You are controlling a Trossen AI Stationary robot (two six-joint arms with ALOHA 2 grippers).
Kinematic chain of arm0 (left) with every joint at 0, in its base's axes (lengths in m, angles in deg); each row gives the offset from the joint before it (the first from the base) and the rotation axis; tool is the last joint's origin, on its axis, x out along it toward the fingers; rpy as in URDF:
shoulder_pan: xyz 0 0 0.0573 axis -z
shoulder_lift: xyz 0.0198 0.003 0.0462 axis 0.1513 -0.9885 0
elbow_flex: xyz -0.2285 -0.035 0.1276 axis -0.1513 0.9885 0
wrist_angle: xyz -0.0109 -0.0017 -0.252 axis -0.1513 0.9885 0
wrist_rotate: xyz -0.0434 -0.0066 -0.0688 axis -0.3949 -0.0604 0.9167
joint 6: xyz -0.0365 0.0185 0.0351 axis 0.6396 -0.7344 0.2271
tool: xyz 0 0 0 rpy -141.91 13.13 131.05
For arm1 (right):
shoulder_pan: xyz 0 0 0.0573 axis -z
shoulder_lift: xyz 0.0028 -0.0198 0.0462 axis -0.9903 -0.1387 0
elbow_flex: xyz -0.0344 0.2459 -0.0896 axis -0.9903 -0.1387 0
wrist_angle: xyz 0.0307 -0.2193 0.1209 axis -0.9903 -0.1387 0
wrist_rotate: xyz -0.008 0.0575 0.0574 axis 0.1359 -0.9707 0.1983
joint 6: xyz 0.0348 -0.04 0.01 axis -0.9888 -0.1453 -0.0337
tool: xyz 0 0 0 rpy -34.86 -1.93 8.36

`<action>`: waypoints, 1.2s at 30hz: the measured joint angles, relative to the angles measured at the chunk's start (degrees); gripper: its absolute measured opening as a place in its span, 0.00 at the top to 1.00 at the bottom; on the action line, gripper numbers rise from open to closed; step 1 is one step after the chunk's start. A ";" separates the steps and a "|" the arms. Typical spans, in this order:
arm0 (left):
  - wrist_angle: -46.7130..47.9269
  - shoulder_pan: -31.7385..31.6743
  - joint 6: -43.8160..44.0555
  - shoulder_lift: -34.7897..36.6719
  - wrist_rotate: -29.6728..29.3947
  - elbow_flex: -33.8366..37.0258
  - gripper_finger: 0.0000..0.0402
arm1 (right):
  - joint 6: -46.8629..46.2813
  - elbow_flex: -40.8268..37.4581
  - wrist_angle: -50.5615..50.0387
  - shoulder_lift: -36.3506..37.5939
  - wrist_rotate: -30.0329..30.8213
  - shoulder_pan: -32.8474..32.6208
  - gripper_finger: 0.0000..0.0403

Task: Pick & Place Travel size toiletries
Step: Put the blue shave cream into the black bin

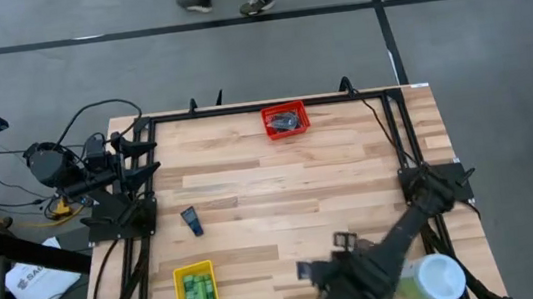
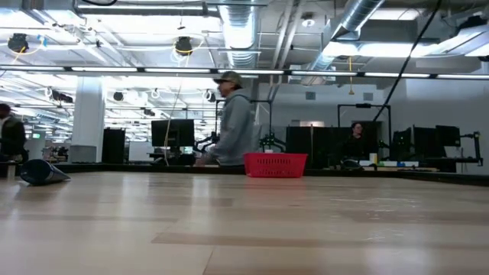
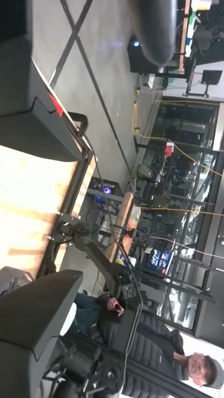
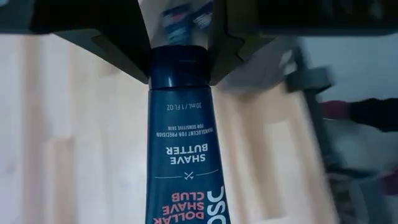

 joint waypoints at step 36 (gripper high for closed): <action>0.04 -0.01 0.59 0.00 -0.02 0.00 0.26 | -13.67 -9.71 0.21 -0.39 -16.37 -8.10 0.31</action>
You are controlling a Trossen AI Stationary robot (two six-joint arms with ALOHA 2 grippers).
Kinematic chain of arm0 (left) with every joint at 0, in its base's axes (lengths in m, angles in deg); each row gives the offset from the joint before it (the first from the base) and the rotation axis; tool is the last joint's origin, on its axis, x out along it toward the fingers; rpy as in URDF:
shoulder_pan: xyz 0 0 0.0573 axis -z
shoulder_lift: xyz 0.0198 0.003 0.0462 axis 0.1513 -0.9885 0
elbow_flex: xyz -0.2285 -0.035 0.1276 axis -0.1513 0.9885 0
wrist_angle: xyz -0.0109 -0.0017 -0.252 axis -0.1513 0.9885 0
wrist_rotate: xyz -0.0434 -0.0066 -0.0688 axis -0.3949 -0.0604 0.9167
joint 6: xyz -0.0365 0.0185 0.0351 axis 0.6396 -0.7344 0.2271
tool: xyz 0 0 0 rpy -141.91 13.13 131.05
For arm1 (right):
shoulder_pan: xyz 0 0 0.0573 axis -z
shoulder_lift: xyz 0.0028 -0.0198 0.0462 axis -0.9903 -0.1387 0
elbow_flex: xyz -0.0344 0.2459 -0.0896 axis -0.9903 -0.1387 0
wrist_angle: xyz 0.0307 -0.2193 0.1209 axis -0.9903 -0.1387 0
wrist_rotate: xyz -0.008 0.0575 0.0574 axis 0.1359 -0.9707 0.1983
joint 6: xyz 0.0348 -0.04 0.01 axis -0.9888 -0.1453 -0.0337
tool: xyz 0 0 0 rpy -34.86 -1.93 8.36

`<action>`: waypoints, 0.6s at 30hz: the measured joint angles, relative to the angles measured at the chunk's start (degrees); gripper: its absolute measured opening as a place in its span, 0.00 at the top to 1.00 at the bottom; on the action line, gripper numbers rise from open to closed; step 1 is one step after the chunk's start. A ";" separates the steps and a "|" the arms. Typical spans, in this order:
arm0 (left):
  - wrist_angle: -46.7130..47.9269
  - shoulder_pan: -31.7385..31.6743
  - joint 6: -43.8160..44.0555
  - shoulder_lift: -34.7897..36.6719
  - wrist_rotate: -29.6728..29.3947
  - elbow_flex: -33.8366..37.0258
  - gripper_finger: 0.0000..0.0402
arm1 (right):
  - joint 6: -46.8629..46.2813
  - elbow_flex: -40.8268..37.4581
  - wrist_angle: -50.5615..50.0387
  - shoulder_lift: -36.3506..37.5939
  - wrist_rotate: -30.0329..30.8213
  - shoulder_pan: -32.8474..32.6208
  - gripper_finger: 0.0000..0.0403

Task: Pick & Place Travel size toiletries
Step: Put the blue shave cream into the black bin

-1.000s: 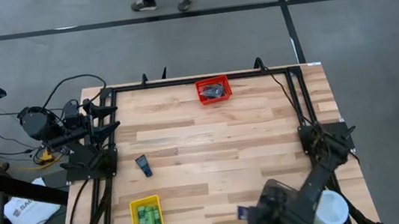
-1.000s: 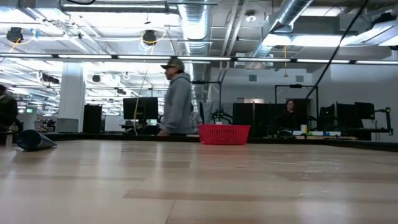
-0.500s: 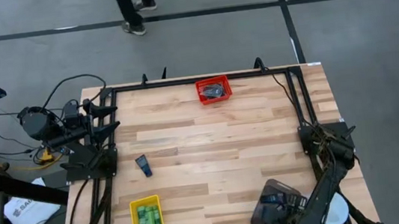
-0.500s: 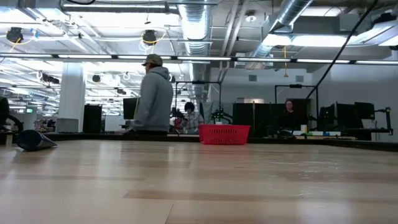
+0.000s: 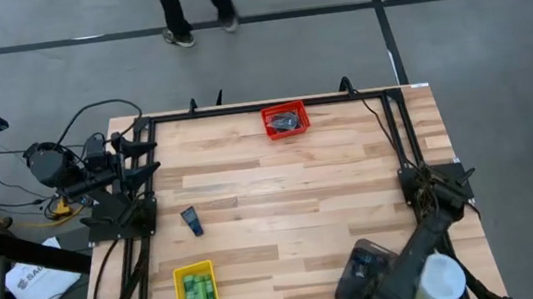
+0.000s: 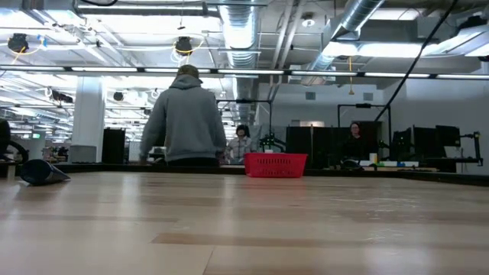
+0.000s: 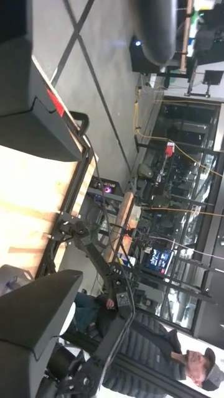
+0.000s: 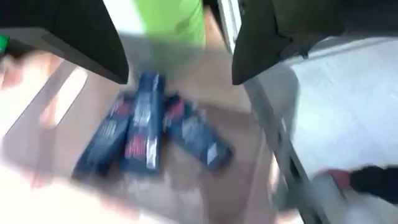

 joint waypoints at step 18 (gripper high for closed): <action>27.64 -1.39 58.09 -16.89 2.96 9.65 0.27 | 12.49 5.62 0.03 0.09 9.46 9.89 0.30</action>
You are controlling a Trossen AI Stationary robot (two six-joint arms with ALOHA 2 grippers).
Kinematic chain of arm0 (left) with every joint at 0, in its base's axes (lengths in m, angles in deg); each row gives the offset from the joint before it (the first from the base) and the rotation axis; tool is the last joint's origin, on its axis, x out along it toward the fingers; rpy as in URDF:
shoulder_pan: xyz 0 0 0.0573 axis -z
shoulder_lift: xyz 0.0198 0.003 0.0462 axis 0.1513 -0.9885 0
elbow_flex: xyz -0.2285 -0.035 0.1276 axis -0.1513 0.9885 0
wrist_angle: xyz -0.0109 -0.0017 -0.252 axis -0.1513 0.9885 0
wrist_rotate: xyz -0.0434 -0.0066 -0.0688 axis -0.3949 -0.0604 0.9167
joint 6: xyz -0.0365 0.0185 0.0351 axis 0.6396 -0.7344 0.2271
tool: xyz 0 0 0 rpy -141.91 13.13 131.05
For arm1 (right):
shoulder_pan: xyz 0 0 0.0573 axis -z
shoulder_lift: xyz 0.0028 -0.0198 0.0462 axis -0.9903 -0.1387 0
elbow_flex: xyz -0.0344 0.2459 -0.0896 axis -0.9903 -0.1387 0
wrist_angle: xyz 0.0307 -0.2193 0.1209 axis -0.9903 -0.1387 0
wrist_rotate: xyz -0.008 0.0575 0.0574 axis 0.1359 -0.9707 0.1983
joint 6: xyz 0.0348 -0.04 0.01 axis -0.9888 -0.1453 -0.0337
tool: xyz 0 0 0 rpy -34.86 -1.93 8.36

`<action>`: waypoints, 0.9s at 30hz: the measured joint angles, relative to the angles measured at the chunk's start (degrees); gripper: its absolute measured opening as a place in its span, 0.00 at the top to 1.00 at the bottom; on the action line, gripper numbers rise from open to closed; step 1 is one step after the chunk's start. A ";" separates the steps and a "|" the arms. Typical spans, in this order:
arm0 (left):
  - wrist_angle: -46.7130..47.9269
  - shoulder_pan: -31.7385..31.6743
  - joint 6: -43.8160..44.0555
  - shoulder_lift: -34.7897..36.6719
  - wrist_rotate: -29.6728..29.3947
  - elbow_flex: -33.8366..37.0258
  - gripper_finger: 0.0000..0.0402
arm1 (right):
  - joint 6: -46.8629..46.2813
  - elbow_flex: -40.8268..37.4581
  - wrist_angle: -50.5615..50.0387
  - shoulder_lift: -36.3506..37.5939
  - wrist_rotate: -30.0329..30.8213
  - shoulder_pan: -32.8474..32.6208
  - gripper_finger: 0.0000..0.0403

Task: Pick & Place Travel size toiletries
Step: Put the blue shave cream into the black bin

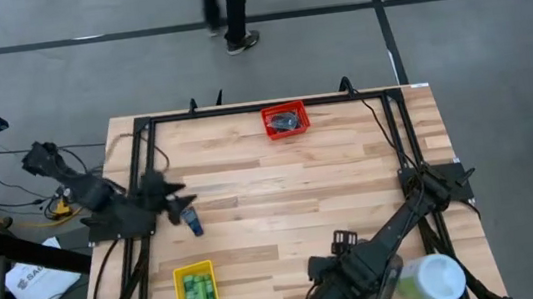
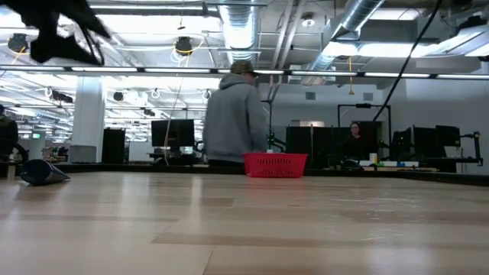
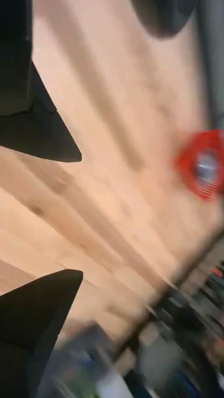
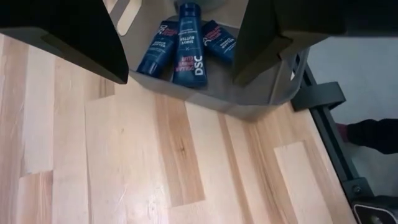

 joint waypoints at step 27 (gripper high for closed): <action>-3.81 -8.65 37.87 -31.48 33.46 2.68 0.42 | -0.63 -0.02 0.01 0.00 -0.07 -0.89 0.30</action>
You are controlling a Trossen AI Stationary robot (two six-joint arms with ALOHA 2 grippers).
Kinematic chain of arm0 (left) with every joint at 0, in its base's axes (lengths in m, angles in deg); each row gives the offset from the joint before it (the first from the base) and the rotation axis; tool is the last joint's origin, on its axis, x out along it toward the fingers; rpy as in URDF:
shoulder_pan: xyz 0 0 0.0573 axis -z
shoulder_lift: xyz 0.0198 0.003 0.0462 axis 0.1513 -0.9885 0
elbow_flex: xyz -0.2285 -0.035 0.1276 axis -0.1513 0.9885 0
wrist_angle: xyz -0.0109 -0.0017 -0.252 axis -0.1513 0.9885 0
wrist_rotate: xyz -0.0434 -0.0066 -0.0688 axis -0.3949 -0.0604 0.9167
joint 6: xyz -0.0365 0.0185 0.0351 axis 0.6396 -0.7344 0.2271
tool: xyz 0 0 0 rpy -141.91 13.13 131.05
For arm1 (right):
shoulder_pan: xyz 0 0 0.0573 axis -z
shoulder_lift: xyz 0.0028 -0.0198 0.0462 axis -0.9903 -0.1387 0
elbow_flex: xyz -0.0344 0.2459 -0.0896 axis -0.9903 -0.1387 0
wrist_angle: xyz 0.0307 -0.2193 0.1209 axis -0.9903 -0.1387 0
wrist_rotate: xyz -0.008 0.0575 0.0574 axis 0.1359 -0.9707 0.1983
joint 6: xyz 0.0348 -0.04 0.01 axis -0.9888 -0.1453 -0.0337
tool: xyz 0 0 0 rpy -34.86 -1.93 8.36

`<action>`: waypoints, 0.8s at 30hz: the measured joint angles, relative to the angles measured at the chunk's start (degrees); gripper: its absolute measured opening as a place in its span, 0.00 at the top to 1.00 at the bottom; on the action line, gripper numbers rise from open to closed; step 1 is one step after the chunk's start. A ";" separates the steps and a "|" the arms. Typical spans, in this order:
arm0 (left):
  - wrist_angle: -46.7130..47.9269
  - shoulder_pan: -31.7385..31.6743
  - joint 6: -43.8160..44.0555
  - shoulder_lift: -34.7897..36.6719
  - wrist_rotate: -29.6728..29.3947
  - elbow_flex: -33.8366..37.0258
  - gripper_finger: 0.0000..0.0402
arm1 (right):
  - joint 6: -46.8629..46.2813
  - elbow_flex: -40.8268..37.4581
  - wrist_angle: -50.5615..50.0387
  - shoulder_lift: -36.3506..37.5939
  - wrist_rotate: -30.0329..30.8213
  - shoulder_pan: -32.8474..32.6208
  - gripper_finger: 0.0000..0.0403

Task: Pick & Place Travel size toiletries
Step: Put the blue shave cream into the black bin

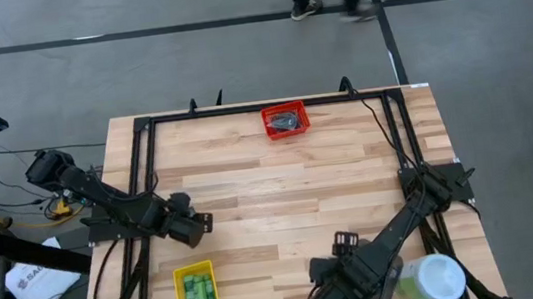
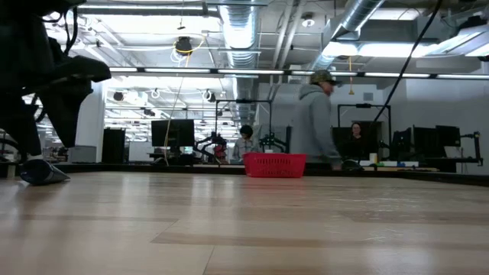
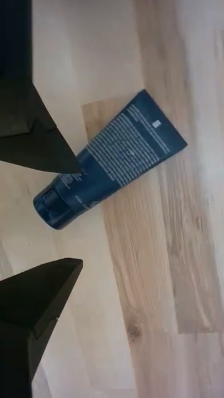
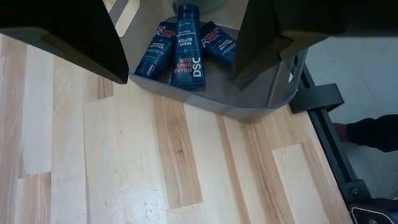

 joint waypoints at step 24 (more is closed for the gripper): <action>4.62 0.10 18.98 -4.54 4.53 0.04 0.42 | -1.53 0.00 0.00 0.00 8.87 -0.66 0.30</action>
